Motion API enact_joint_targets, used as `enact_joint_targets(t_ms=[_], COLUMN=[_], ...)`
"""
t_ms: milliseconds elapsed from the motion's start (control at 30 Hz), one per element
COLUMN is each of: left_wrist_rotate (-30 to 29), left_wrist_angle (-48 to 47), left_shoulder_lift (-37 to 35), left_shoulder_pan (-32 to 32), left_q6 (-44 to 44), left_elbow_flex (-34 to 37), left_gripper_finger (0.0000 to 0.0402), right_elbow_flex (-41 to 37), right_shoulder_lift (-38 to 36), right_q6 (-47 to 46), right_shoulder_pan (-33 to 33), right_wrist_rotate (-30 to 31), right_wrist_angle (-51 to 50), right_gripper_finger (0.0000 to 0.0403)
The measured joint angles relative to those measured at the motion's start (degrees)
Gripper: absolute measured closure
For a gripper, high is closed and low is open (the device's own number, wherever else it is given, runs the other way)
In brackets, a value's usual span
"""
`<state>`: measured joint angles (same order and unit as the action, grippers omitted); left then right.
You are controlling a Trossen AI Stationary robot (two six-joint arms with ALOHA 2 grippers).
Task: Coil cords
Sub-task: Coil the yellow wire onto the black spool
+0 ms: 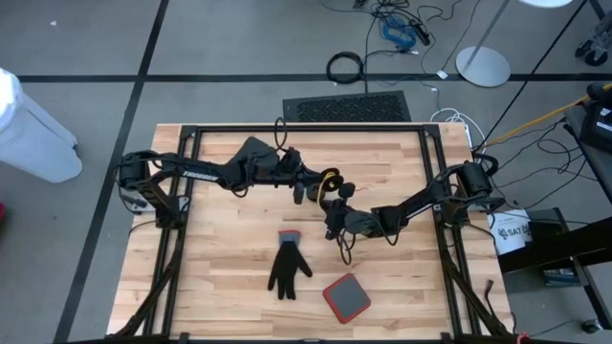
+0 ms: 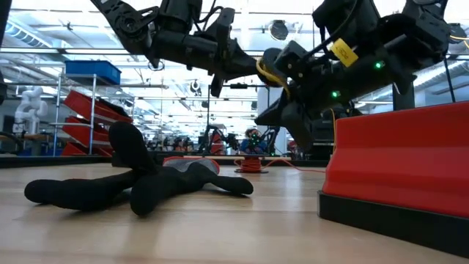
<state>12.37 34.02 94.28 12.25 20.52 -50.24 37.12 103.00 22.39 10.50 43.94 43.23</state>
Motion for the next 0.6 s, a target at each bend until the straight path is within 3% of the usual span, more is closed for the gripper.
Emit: enact_joint_targets(t_ms=[200,433,533,600], left_wrist_rotate=[4.8,4.9,4.5,4.2], left_wrist_angle=[-1.1,-2.4,-2.4,-2.2], left_shoulder_lift=[0.0,0.0,0.0,0.0], left_shoulder_pan=[0.9,2.3,2.8,3.2], left_q6=[-1.5,-4.6,-5.6,-6.3], left_elbow_flex=[0.0,0.0,0.0,0.0], left_gripper_finger=[0.0402,0.0401,0.0401,0.0401], right_elbow_flex=[-1.7,-2.4,-2.4,-2.4], right_shoulder_lift=[0.0,0.0,0.0,-0.3], right_q6=[-2.5,-3.5,-6.5,-10.0], right_shoulder_pan=[-0.2,-0.1,-0.1,-0.1], right_wrist_rotate=[0.9,3.0,0.8,-5.1], right_wrist_angle=[0.0,0.1,0.1,0.2], right_gripper_finger=[0.0389,0.0347,0.0335,0.0331])
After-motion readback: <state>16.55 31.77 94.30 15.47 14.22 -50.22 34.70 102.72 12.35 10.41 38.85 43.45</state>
